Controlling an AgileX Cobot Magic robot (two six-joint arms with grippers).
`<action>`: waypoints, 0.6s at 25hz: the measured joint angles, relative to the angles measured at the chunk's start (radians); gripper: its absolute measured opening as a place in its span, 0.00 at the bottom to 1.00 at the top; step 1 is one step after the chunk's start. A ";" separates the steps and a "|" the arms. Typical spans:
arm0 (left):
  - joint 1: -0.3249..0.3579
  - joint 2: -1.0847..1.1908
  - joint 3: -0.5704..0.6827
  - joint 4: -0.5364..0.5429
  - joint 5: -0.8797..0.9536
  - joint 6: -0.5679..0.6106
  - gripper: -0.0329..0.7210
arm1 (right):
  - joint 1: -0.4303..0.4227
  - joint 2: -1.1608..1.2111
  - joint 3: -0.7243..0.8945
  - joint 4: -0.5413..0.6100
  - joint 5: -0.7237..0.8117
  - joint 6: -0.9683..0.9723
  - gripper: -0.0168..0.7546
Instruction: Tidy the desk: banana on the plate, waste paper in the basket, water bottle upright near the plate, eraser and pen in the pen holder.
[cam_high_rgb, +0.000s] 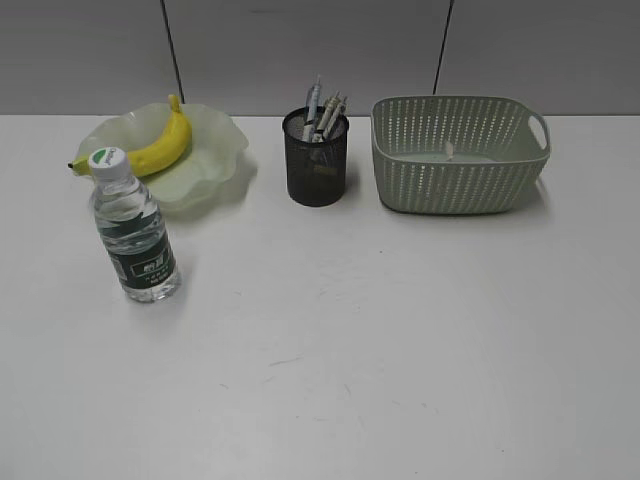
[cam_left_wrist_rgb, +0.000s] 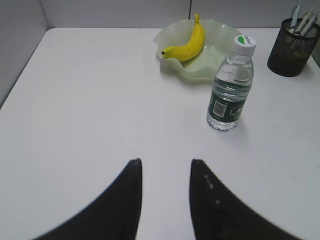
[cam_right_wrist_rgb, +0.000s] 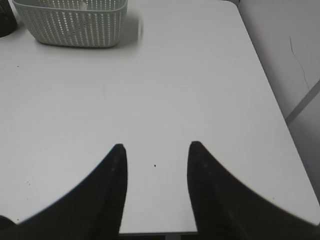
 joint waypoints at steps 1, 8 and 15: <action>0.000 0.000 0.000 0.000 0.000 0.000 0.36 | 0.000 0.000 0.000 0.000 0.000 0.000 0.45; 0.000 0.000 0.000 0.000 0.000 0.000 0.36 | 0.000 0.000 0.000 0.000 0.000 0.000 0.45; 0.000 0.000 0.000 0.000 0.000 0.000 0.36 | 0.000 0.000 0.000 0.000 0.000 0.000 0.45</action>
